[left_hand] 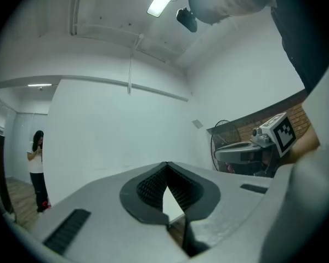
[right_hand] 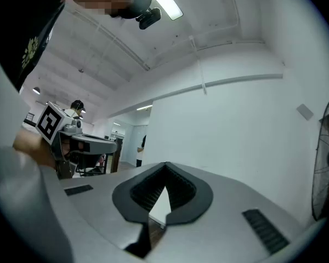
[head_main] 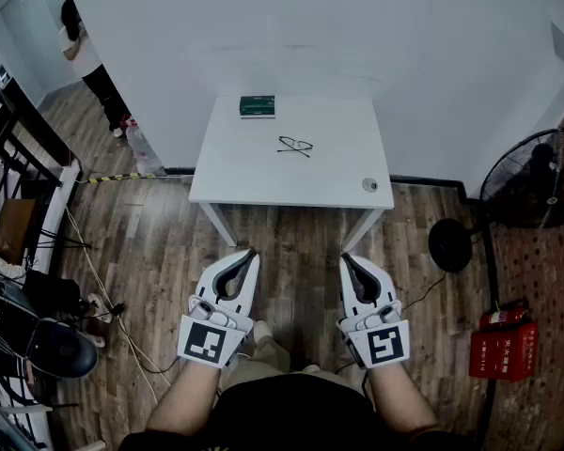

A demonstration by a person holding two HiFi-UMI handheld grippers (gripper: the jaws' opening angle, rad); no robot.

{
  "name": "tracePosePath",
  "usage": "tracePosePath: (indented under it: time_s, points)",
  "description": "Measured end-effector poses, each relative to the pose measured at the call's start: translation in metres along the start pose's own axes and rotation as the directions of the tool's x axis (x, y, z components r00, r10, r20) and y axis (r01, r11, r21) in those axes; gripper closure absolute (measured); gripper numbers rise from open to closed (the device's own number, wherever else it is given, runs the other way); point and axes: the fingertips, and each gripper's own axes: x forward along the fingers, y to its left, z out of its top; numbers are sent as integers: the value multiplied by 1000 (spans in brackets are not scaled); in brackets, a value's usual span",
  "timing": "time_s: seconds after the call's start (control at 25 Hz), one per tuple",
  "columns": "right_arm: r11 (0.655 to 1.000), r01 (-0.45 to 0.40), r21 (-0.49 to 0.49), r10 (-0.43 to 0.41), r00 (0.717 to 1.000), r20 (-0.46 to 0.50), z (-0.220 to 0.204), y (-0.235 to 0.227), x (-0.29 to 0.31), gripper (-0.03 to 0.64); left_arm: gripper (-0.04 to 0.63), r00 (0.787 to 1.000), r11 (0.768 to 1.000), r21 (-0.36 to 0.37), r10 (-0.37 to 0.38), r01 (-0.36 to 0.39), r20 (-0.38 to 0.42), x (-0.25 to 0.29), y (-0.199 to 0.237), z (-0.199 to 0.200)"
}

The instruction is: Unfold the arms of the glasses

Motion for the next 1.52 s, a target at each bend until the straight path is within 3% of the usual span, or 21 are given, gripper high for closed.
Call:
tracePosePath:
  time_s: [0.2, 0.4, 0.6, 0.76, 0.8, 0.88, 1.16, 1.32, 1.52]
  points:
    - [1000, 4, 25, -4, 1000, -13, -9, -4, 14, 623, 591, 999, 999, -20, -49, 49, 10, 12, 7, -2]
    - [1000, -25, 13, 25, 1000, -19, -17, -10, 32, 623, 591, 995, 995, 27, -97, 96, 31, 34, 11, -3]
    - [999, -35, -42, 34, 999, -18, -17, -6, 43, 623, 586, 996, 996, -38, -86, 85, -23, 45, 27, -22]
    - [999, -41, 12, 41, 999, -10, -24, -5, 54, 619, 545, 996, 995, -50, -85, 83, -37, 52, 40, -32]
    - [999, -49, 22, 49, 999, -18, -26, -4, 58, 545, 525, 995, 995, -52, -91, 89, -41, 53, 44, -35]
    - [998, -62, 25, 63, 998, -30, -30, 1, 66, 520, 512, 994, 993, -58, -103, 100, -45, 55, 51, -38]
    - [999, -34, 9, 34, 997, -75, -44, 3, 94, 524, 528, 986, 986, -42, -165, 163, -35, 67, 70, -45]
    - [999, 24, -37, -26, 996, -81, -43, -7, 110, 615, 586, 987, 985, -71, -158, 155, -37, 72, 95, -50]
    - [998, 52, -39, -56, 992, -113, -49, -6, 133, 618, 589, 985, 983, -73, -170, 168, -20, 79, 124, -51]
